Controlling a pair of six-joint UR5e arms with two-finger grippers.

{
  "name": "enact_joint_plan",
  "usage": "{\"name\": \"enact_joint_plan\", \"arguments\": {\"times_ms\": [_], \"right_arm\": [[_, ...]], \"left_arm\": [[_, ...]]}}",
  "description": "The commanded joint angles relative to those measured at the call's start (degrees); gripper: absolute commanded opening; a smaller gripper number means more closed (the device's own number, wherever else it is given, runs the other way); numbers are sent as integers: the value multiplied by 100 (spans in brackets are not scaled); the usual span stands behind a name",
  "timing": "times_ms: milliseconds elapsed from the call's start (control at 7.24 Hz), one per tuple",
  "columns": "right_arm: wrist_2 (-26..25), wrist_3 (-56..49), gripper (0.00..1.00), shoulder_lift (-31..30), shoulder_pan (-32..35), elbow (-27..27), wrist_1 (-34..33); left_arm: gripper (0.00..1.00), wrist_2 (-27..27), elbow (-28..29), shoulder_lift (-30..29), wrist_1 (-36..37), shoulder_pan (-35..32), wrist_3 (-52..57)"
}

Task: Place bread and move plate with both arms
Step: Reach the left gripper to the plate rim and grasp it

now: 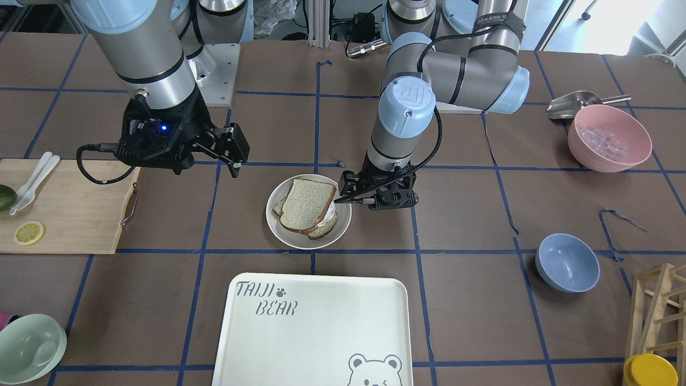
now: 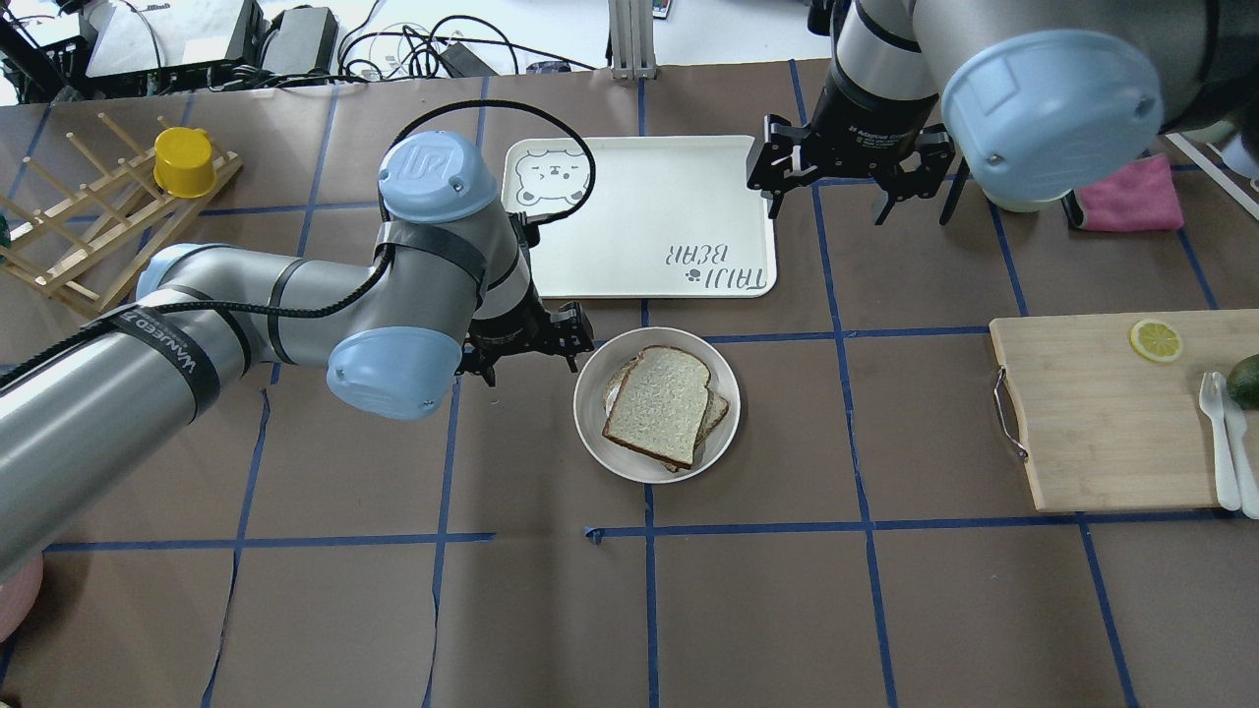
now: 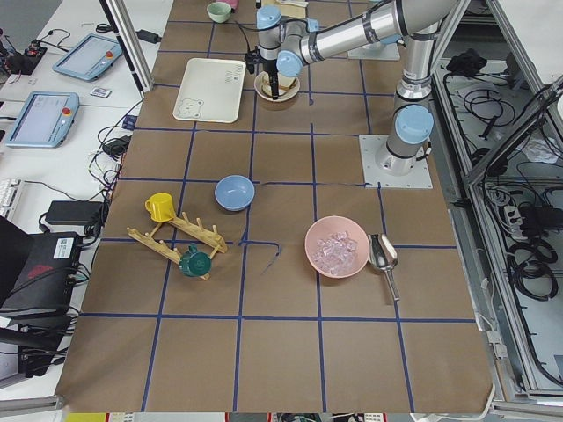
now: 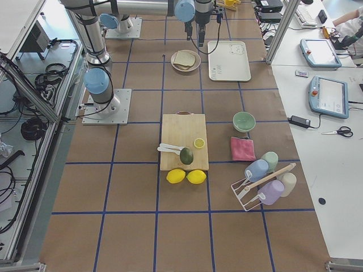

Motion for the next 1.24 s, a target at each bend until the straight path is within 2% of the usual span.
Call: {"name": "enact_joint_plan", "arguments": {"times_ms": [0, 138, 414, 552, 829, 967, 1105], "right_arm": [[-260, -19, 100, -229, -12, 8, 144], [-260, -19, 100, -247, -20, 8, 161], [-260, -142, 100, -326, -108, 8, 222], [-278, -351, 100, -326, -178, 8, 249], [-278, -450, 100, -423, -223, 17, 371], [-287, -450, 100, -440, -223, 17, 381], [-287, -502, 100, -467, -223, 17, 389]], "left_arm": [[96, -147, -159, -225, 214, -28, -12], [90, -147, -159, -348, 214, -55, -12], [89, -129, -151, -541, 293, -195, -29], [84, -138, -151, -612, 328, -204, -29], [61, -138, -151, -683, 346, -204, 32], [44, -138, -151, -735, 372, -213, 24], [37, -147, -151, -770, 459, -213, 15]]}}
